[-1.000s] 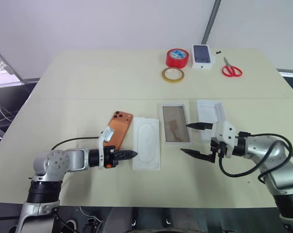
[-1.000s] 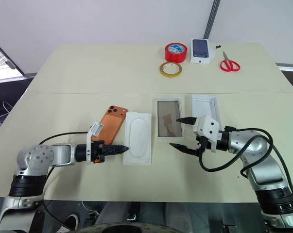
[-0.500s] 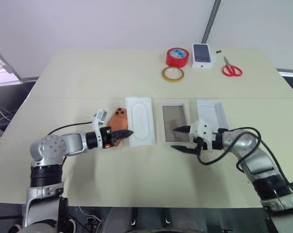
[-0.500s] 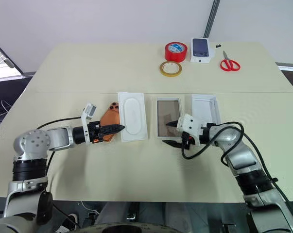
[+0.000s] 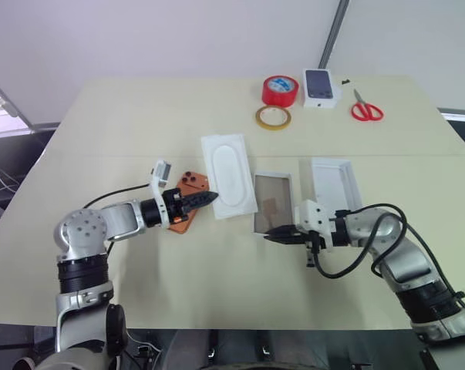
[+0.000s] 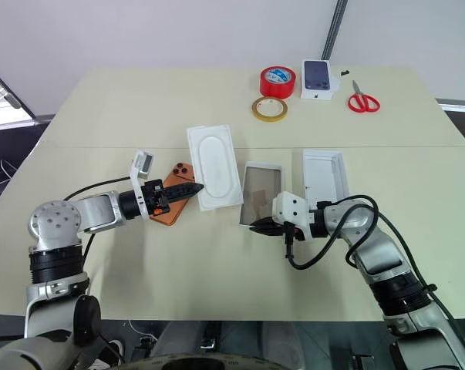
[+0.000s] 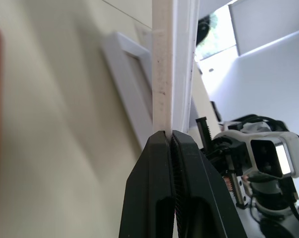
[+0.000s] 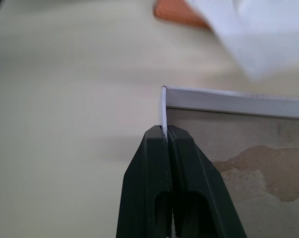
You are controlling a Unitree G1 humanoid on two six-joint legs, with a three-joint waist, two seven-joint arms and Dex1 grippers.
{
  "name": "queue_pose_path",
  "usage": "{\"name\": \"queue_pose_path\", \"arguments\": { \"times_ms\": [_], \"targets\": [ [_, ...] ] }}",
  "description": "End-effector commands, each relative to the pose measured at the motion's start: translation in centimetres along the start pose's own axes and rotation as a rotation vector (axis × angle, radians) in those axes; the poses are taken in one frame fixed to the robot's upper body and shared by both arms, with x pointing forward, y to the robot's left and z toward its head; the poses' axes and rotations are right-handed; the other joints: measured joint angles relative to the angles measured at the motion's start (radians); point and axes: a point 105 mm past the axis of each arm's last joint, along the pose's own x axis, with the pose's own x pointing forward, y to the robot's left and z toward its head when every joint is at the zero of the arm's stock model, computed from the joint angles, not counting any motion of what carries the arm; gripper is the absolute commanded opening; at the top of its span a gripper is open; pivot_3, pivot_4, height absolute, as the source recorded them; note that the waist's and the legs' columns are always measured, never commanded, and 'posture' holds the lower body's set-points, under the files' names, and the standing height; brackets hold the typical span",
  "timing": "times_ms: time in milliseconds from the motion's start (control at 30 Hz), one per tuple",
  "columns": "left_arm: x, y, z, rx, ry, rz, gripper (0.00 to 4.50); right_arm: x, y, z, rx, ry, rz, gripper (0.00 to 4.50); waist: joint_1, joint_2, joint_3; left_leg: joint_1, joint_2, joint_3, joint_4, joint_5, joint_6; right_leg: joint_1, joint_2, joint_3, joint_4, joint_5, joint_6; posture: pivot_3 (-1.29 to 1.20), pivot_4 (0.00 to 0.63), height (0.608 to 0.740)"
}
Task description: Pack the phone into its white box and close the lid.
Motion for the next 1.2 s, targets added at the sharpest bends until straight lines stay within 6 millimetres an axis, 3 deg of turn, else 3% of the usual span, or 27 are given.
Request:
{"name": "queue_pose_path", "arguments": {
  "times_ms": [33, 200, 267, 400, 567, 867, 967, 1133, 1200],
  "targets": [
    [0.5, -0.9, 0.3, 0.024, -0.008, -0.026, 0.0, 0.0, 1.5, 0.8, -0.001, -0.041, 0.068, 0.61, 0.002, 0.0, 0.0, 0.0, 0.0, 0.0, 0.0, 0.0, 0.0, 0.0, 0.0, 0.0, 0.0, 0.0, 0.0, 0.0, 0.15, 0.74],
    [1.3, -1.0, -0.2, 0.019, 0.007, -0.037, 0.0, -1.6, 0.0, 1.3, -0.02, -0.028, -0.057, 2.81, 0.002, -0.001, 0.001, 0.0, 0.0, 0.0, 0.0, 0.0, 0.0, 0.0, 0.0, 0.0, 0.0, 0.0, 0.0, 0.0, 0.15, 0.74],
    [1.6, -1.2, -0.4, 0.007, 0.01, -0.048, 0.0, -3.1, -0.1, 1.5, 0.007, -0.03, -0.084, 2.81, 0.002, -0.001, 0.001, 0.0, 0.0, 0.0, 0.0, 0.0, 0.0, 0.0, 0.0, 0.0, 0.0, 0.0, 0.0, 0.0, 0.15, 0.74],
    [2.7, -1.8, -2.4, -0.032, 0.069, -0.085, 0.0, -7.8, 0.3, -1.4, 0.065, 0.111, -0.166, 2.81, 0.009, -0.003, 0.002, 0.0, 0.0, -0.001, 0.0, -0.002, 0.003, 0.002, 0.0, 0.0, -0.002, 0.0, 0.0, 0.0, 0.15, 0.74],
    [3.2, -1.3, -2.9, -0.051, 0.072, -0.063, 0.0, -11.2, -0.4, -3.9, 0.066, 0.245, -0.259, 2.81, -0.004, -0.004, 0.003, 0.0, 0.0, -0.001, 0.0, -0.003, 0.005, 0.002, 0.0, 0.0, -0.002, 0.0, 0.0, 0.0, 0.15, 0.74],
    [4.0, -0.9, -4.0, -0.055, 0.145, -0.056, 0.0, -9.6, -2.0, -2.3, 0.0, 0.168, -0.3, 2.81, 0.002, -0.005, 0.003, 0.001, 0.0, -0.001, 0.0, 0.001, -0.001, 0.002, 0.001, 0.0, 0.0, 0.0, 0.0, 0.0, 0.15, 0.74],
    [3.9, -0.9, -3.9, -0.049, 0.148, -0.051, 0.93, -9.4, -2.3, -1.8, -0.013, 0.154, -0.31, 2.87, 0.004, -0.005, 0.003, 0.001, 0.0, -0.001, 0.0, 0.001, -0.002, 0.002, 0.001, 0.0, -0.001, 0.0, 0.0, 0.0, 0.15, 0.74],
    [3.9, -1.2, -3.7, 0.005, 0.163, -0.05, 3.43, -8.8, -3.5, 0.1, -0.027, 0.068, -0.34, 2.87, 0.001, -0.005, 0.003, 0.0, 0.0, -0.001, 0.0, 0.001, -0.002, 0.001, 0.001, 0.0, -0.001, 0.0, 0.0, 0.0, 0.15, 0.74],
    [3.7, -1.2, -3.5, 0.048, 0.162, -0.039, 3.43, -8.2, -4.7, 1.5, -0.049, -0.01, -0.384, 2.87, -0.003, -0.005, 0.003, 0.0, 0.0, -0.001, 0.0, 0.001, -0.002, 0.001, 0.001, 0.0, -0.001, 0.0, 0.0, 0.0, 0.15, 0.74]
  ]
}}
